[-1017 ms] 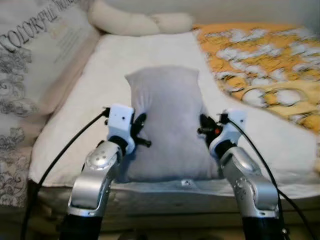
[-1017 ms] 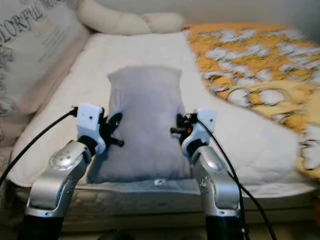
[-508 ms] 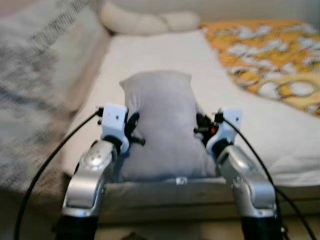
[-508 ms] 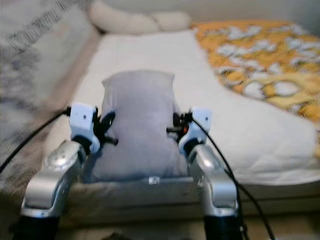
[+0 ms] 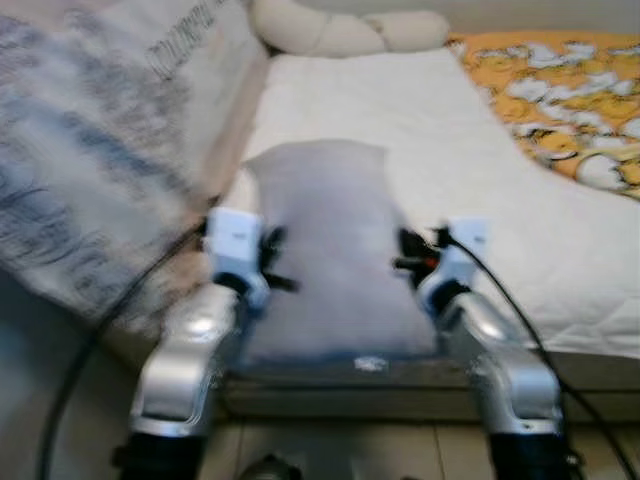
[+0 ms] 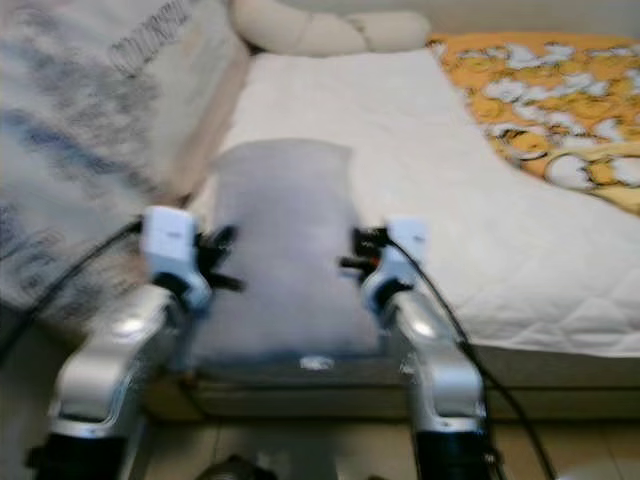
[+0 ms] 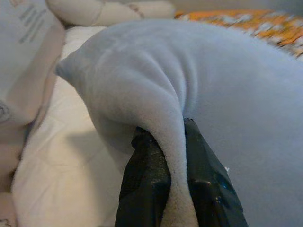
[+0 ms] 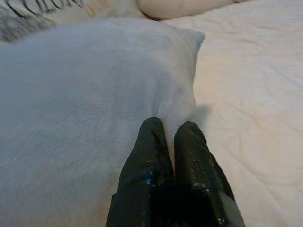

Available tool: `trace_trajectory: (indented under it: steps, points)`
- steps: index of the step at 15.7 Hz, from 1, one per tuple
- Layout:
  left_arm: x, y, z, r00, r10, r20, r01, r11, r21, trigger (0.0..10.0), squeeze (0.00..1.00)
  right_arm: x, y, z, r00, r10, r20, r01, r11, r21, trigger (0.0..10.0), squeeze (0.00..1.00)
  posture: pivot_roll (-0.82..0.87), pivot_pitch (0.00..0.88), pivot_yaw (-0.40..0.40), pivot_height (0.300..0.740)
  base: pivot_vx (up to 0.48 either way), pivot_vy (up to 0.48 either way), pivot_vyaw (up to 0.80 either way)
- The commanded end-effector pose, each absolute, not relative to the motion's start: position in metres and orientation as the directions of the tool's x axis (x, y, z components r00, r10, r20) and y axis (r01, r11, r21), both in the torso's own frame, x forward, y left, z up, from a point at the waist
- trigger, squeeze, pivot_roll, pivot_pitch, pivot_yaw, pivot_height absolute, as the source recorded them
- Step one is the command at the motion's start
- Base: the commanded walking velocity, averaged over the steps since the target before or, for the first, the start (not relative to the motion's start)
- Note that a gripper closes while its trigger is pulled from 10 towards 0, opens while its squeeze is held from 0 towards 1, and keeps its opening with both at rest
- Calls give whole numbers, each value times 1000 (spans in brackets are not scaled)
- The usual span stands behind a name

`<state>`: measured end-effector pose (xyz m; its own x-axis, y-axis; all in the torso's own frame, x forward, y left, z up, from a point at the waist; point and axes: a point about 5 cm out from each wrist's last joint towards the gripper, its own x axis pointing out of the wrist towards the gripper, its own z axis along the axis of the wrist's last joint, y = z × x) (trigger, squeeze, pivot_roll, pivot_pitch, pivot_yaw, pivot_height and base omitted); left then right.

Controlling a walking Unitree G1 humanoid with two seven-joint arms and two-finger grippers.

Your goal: Clean up the room

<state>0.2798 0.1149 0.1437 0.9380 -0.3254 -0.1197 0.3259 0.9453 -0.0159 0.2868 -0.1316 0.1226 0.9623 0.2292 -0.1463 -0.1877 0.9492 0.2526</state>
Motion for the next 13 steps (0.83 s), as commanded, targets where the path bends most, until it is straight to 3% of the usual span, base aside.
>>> trace_trajectory:
  steps: [1,6,13]
  points:
    - [279,122,152,948,-304,-91,305,952,-7,10000,0,288,-130,129,968,224,-114,-187,945,269,10000,0,44,0,31,740,0,0,0]
    - [279,123,154,951,-298,-85,297,954,-28,10000,0,286,-129,128,965,235,-119,-195,941,277,10000,0,43,0,37,740,0,0,0]
    - [282,125,154,949,-301,-97,299,954,-31,10000,0,288,-128,126,962,243,-127,-204,943,262,10000,0,40,0,41,740,291,0,0]
